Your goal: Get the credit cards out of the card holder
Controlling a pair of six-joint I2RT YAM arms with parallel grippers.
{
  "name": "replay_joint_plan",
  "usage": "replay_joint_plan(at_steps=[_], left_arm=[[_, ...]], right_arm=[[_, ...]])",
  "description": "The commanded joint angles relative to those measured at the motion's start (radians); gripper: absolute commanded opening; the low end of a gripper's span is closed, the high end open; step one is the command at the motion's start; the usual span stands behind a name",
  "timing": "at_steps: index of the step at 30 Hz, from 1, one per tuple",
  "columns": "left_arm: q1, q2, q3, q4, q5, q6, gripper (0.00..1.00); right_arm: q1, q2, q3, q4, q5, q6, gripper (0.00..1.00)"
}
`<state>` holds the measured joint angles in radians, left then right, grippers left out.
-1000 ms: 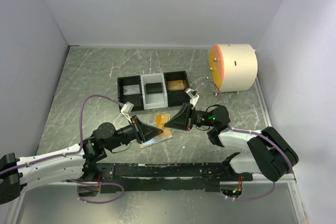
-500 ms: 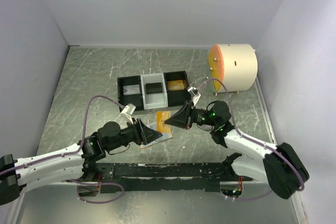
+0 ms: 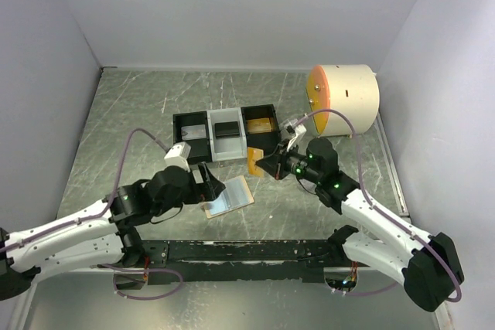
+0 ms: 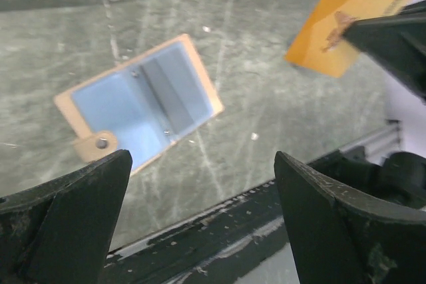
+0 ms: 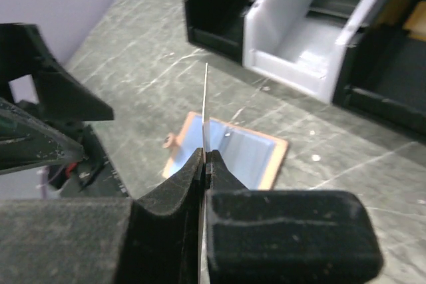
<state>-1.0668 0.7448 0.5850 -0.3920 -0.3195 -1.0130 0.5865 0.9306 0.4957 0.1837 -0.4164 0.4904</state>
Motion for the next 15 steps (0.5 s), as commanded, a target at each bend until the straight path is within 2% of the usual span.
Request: replay_joint_plan(at_steps=[1, 4, 7, 10, 12, 15], left_arm=[[0.007, 0.125, 0.121, -0.209, -0.138, 0.068, 1.00], [0.074, 0.237, 0.195, -0.250, -0.110, 0.141, 1.00], [0.199, 0.302, 0.241, -0.278, -0.058, 0.215, 1.00], [0.332, 0.280, 0.256, -0.280, -0.007, 0.275, 1.00], [0.424, 0.249, 0.265, -0.285, 0.032, 0.317, 1.00], [0.511, 0.217, 0.286, -0.336, -0.024, 0.362, 1.00]], right_arm=[[0.012, 0.015, 0.080, -0.125, 0.181, -0.191, 0.00], [0.042, 0.034, 0.110, -0.147, 0.307, -0.290, 0.00], [0.083, 0.061, 0.135, -0.147, 0.428, -0.403, 0.00], [0.109, 0.111, 0.167, -0.157, 0.492, -0.527, 0.00], [0.115, 0.157, 0.204, -0.190, 0.475, -0.614, 0.00], [0.126, 0.223, 0.251, -0.210, 0.555, -0.695, 0.00]])
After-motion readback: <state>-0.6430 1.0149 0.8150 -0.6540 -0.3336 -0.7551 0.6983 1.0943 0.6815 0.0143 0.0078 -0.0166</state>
